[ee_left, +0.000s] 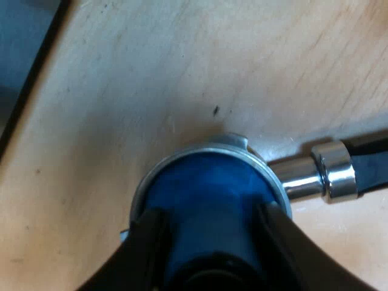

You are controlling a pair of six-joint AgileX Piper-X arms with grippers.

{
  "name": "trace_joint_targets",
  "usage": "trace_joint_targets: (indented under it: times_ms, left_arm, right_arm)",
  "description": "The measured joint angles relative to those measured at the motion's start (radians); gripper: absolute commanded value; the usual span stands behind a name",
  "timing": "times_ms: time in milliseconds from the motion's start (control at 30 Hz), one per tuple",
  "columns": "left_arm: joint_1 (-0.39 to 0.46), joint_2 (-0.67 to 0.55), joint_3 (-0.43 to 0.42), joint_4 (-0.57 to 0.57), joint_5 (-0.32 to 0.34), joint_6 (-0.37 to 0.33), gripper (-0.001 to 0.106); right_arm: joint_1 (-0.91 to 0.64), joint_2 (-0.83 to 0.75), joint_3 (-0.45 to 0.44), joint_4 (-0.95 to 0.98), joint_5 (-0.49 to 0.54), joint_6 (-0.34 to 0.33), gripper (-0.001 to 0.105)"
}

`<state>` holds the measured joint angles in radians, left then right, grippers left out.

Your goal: Grind coffee beans and then tamp

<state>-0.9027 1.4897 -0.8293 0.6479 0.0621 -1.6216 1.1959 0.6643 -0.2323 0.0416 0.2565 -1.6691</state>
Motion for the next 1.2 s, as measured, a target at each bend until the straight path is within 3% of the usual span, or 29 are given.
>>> trace_joint_targets:
  times_ms: [267, 567, 767, 933, 1200]
  left_arm:
    - [0.000, -0.009, 0.002, 0.005, 0.000, 0.000, 0.000]
    - [-0.004, -0.098, 0.020, 0.049, -0.008, 0.005, 0.000]
    - [-0.004, -0.150, -0.064, 0.077, -0.010, 0.020, 0.000]
    - [-0.004, -0.161, -0.156, 0.181, -0.009, 0.020, 0.000]
    - [0.001, -0.234, -0.185, 0.290, -0.031, 0.020, 0.000]
  right_arm:
    - [0.000, 0.000, 0.000, 0.000, 0.000, 0.000, 0.070]
    - [0.000, 0.000, 0.000, -0.014, 0.000, 0.000, 0.070]
    - [0.000, 0.000, 0.000, -0.082, 0.000, 0.000, 0.070]
    - [0.000, 0.000, 0.000, -0.084, 0.000, 0.000, 0.070]
    - [0.000, 0.000, 0.000, -0.088, 0.000, 0.000, 0.070]
